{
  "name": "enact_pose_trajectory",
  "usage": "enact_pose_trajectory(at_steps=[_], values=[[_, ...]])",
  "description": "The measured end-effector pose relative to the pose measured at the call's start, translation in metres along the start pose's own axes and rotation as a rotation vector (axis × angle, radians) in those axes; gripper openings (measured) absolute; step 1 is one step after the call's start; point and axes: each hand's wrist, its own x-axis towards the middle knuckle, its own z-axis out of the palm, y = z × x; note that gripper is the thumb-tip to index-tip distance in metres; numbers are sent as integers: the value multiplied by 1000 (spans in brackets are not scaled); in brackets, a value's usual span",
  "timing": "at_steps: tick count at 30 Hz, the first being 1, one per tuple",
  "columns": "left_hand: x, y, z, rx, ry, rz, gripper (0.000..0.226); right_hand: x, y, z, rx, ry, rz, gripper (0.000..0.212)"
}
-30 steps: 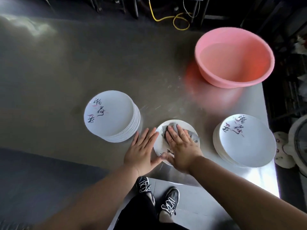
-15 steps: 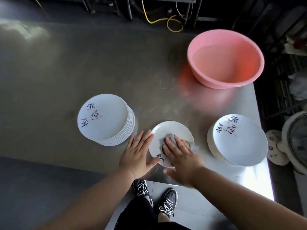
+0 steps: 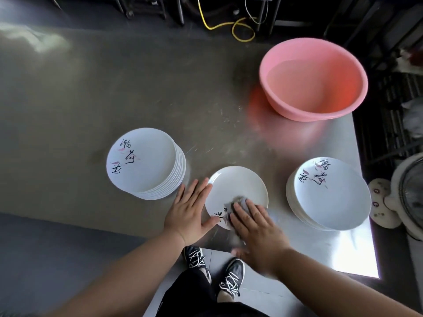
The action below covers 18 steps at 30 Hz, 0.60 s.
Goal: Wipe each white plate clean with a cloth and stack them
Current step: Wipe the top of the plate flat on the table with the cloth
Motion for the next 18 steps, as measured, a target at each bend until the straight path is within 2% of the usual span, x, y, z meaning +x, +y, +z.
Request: enact_pose_trajectory(at_steps=[3,7,9,11,13,15,18], values=[[1,0,0,0,-6,0,93,3,13,-3,-50,31,-21,89],[0,-1,2,15,-1,0,91,37,41,-21,36,1,240,90],[1,-2,0,20,-10,-3,92,35,36,-20,84,26,290,90],[2,-1,-1,21,-27,-9,93,12,16,-10,91,61,268,91],[1,1,-1,21,-24,-13,92,-16,-4,9,93,103,158,90],[1,1,-2,23,-10,-15,92,-29,-10,19,78,68,100,89],[1,0,-3,20,12,-19,91,-10,8,11,56,87,148,90]])
